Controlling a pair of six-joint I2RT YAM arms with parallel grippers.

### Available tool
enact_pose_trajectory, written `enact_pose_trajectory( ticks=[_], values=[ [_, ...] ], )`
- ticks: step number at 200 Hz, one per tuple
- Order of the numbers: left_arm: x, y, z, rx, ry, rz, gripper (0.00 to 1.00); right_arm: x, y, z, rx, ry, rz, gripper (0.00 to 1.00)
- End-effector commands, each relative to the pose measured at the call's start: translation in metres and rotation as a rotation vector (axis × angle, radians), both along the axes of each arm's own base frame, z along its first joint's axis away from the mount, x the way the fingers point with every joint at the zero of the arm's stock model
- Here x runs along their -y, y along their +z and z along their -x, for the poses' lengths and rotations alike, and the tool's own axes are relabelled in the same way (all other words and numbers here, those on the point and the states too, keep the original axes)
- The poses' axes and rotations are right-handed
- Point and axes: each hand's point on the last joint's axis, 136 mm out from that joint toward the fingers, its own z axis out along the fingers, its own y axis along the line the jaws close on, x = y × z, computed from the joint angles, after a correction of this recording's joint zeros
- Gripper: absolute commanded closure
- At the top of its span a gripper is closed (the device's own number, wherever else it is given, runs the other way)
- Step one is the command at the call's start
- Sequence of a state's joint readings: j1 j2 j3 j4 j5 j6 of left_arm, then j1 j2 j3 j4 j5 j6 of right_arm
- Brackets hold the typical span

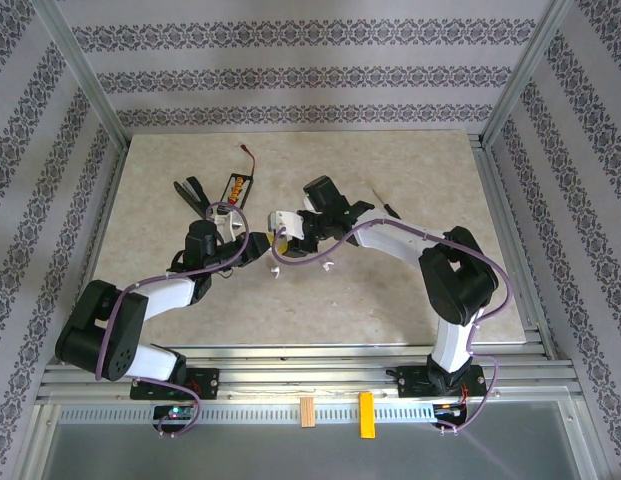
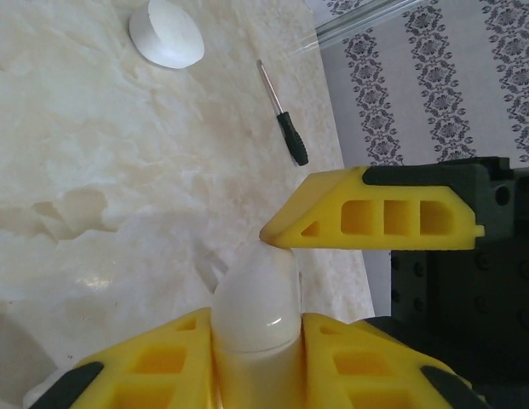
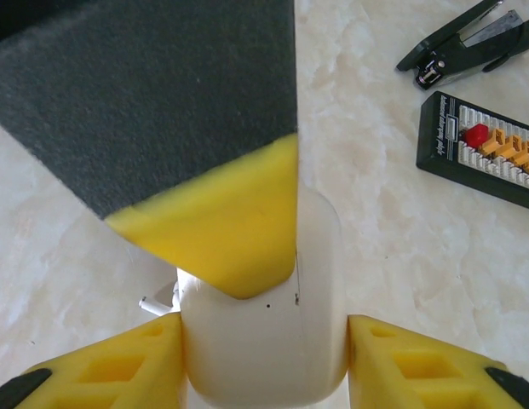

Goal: Insert wireless bluetooth earbuds into charging case

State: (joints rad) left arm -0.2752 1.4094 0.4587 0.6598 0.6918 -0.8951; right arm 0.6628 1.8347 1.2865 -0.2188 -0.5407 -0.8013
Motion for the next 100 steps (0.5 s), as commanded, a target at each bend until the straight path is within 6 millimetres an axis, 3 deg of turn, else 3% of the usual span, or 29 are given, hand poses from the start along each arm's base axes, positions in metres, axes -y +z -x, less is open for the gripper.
enact_pose_trajectory(
  ticks=[1, 31, 49, 75, 100],
  values=[
    [0.010, 0.020, 0.001, 0.096, -0.053, 0.028, 0.81, -0.001, 0.018, 0.002, 0.002, 0.005, -0.056, 0.56],
    [0.011, 0.024, 0.002, 0.131, -0.068, 0.021, 0.85, 0.000, 0.022, 0.002, 0.003, 0.005, -0.066, 0.55],
    [0.012, 0.030, 0.003, 0.194, -0.090, -0.005, 0.86, 0.004, 0.029, 0.006, -0.003, 0.013, -0.081, 0.48],
    [0.015, 0.046, 0.003, 0.344, -0.146, -0.063, 0.93, 0.013, 0.046, 0.020, -0.053, 0.036, -0.119, 0.37],
    [0.024, 0.075, 0.009, 0.542, -0.223, -0.057, 0.93, 0.030, 0.060, 0.028, -0.085, 0.004, -0.153, 0.31]
  ],
)
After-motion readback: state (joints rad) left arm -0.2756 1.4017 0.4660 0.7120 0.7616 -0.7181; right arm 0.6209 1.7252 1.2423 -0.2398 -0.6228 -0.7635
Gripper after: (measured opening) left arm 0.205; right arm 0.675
